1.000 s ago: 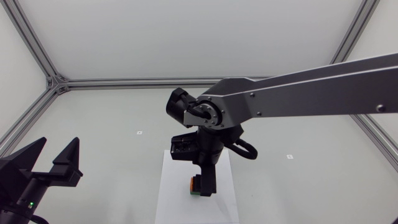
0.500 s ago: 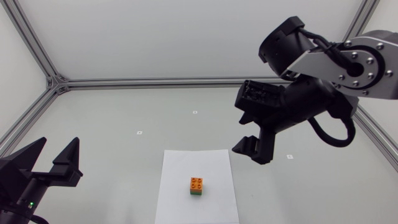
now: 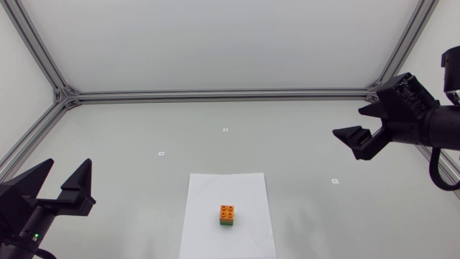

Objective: Pick up the orange 2x2 brick with the right arm and stack it on top of the green 2x2 brick in the center

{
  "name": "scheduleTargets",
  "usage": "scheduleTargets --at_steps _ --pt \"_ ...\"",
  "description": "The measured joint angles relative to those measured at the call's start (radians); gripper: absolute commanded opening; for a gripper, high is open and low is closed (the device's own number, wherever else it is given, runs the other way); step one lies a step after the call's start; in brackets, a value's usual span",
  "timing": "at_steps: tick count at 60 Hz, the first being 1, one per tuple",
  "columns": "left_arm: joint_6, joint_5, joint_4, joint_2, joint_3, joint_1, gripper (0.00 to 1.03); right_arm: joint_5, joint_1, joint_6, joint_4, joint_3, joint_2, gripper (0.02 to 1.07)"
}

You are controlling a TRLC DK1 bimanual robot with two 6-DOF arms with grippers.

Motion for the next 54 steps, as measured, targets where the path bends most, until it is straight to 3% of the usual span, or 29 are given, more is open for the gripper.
scheduleTargets --at_steps 13,33,42,54 --pt "0.000 0.000 0.000 0.000 0.000 0.000 0.99 0.042 -0.053 0.013 0.261 -0.219 -0.121 1.03" --pt "0.000 0.000 0.000 0.000 0.000 0.000 0.99 0.134 -0.070 0.116 0.490 -0.455 -0.316 1.03" --pt "0.000 0.000 0.000 0.000 0.000 0.000 0.99 0.277 0.013 0.174 0.518 -0.528 -0.437 1.03" --pt "0.000 0.000 0.000 0.000 0.000 0.000 0.99 0.305 0.043 0.255 0.517 -0.583 -0.560 1.03"
